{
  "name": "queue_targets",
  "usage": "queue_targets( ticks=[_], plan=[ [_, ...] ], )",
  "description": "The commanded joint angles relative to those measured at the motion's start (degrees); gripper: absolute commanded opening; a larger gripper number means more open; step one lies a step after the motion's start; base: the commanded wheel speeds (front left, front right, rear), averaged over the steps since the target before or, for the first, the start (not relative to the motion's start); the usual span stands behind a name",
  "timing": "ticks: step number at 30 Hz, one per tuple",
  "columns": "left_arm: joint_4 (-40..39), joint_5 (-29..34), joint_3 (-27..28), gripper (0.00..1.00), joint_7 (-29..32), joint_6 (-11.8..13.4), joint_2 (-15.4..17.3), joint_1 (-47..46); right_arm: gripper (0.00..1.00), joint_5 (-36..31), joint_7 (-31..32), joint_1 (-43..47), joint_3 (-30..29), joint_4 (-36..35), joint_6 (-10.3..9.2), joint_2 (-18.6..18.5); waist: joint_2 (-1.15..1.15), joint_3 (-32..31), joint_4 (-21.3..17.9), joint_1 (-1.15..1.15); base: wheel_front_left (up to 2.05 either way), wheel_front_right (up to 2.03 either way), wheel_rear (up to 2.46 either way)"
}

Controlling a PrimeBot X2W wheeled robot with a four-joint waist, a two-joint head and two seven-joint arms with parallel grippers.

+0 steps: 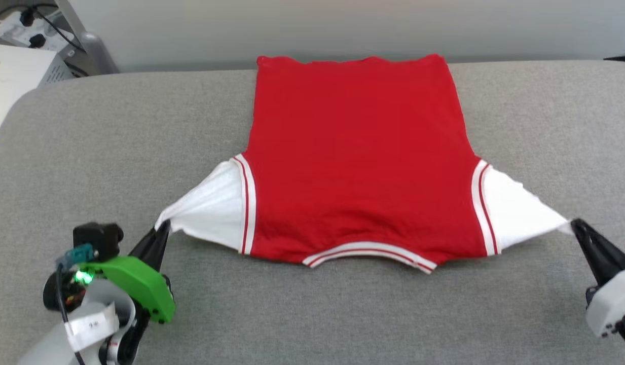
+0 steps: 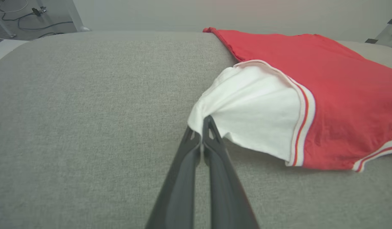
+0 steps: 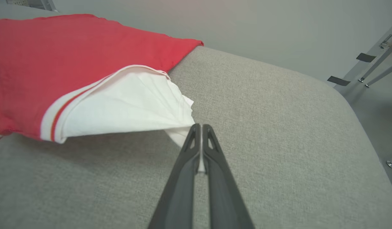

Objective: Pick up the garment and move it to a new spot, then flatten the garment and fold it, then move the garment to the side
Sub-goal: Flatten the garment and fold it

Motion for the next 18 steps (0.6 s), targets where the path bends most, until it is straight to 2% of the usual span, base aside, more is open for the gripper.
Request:
queue_targets(
  ticks=[1,10,18],
  plan=[
    [-0.14,-1.12,0.93,0.0,-0.33,0.87,0.91,2.71,0.0,-0.61,-0.27,2.48,-1.06,-0.39,-0.05,-0.09,0.0,-2.79,0.53,0.01,0.0,0.0,0.0],
    [-3.42,-2.8,2.97,0.0,-0.33,3.25,0.91,16.83,0.0,-1.48,1.43,17.78,-7.05,-3.05,-0.05,2.4,0.0,-5.05,1.04,0.01,0.0,0.0,0.0],
    [-3.92,-2.43,3.63,0.0,-0.33,3.7,-0.2,20.72,0.0,0.32,7.68,26.22,-10.21,-5.54,-0.05,4.23,0.0,-5.12,2.06,0.01,0.0,0.0,0.0]
  ],
)
